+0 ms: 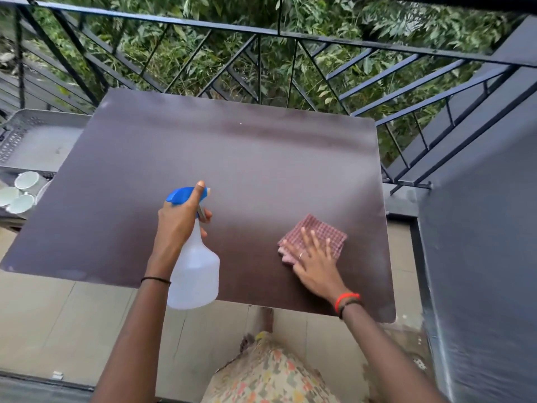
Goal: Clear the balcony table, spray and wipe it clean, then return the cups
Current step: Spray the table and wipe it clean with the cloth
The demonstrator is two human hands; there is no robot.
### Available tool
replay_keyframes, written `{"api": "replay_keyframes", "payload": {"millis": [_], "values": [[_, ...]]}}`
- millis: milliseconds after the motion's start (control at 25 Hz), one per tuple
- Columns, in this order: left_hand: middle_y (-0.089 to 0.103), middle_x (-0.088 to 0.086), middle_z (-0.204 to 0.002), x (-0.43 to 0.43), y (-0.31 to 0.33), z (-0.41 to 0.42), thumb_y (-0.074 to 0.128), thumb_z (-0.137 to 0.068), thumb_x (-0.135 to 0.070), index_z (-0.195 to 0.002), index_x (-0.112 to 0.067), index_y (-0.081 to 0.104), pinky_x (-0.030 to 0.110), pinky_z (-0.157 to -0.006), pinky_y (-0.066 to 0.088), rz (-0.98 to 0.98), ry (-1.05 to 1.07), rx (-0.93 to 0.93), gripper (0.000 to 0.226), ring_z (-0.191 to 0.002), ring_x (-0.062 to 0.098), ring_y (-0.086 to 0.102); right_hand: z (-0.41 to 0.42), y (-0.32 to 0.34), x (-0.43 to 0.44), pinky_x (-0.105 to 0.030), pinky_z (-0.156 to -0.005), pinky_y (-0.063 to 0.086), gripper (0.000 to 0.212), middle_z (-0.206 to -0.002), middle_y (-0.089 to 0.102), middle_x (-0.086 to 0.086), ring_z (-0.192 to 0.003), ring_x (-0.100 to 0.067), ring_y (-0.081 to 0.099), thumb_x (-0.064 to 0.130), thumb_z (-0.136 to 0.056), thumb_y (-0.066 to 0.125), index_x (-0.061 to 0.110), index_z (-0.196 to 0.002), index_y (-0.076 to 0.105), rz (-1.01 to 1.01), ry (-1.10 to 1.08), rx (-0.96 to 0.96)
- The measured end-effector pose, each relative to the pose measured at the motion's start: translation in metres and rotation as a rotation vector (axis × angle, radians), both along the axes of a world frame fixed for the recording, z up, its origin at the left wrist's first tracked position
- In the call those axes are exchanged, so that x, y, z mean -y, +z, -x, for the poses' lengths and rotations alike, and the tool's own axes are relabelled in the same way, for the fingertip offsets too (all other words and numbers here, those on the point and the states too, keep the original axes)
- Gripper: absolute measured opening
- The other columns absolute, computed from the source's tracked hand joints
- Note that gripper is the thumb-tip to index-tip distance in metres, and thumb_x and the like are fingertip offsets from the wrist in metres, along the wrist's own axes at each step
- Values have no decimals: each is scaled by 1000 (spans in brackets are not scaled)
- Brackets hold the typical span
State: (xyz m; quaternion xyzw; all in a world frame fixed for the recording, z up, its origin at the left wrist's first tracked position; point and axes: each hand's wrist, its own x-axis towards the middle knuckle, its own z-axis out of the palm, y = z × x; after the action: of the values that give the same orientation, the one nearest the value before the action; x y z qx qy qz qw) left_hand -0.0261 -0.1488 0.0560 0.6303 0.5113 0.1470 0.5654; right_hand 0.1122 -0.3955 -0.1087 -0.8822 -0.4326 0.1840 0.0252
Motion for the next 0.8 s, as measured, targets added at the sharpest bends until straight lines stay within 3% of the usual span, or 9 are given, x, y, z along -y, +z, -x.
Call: {"api": "replay_keyframes", "payload": {"millis": [80,200,400,480,640,800], "values": [[70,3,-66,-3,1,-9,57,-88,-60,-87,-34,72,36,-64,54,2,-3,13,30,-40,22,55,27,1,40,-47,-115,-17,60,-157,-16,4,-146,-19,-16,44,-83,19,65,-136,-1,-16,35,-42],[68,2,-62,-9,4,-28,58,-88,-59,-90,-31,73,32,-57,52,9,-16,41,32,-42,22,55,25,4,106,-40,-115,-19,61,-155,-21,9,-143,-10,-23,46,-79,17,74,-126,-11,-8,-185,-95],[66,0,-59,-17,3,-60,57,-90,-57,-87,-31,72,29,-54,49,9,-54,55,30,-38,21,52,-81,0,100,-51,-116,-7,70,-159,-8,0,-148,-25,-4,55,-76,6,46,-146,13,33,-434,-14],[66,0,-60,-22,0,-69,58,-89,-58,-87,-31,72,29,-54,49,12,-57,51,30,-37,21,52,-136,2,63,-53,-115,-4,62,-160,-3,-3,-147,-27,-2,55,-84,12,47,-146,16,24,-498,8],[67,2,-62,-33,-3,-84,58,-89,-58,-89,-31,73,29,-54,48,20,-49,33,31,-35,19,52,-181,0,-20,-56,-116,-4,51,-160,-3,-8,-147,-31,-2,48,-98,27,47,-147,14,51,-404,11],[67,2,-61,-47,1,-101,58,-90,-56,-86,-30,72,30,-54,51,10,-21,30,30,-33,17,53,-120,-1,-83,-57,-115,-3,59,-160,-1,-9,-147,-33,0,49,-87,18,46,-146,16,11,-84,-2]]}}
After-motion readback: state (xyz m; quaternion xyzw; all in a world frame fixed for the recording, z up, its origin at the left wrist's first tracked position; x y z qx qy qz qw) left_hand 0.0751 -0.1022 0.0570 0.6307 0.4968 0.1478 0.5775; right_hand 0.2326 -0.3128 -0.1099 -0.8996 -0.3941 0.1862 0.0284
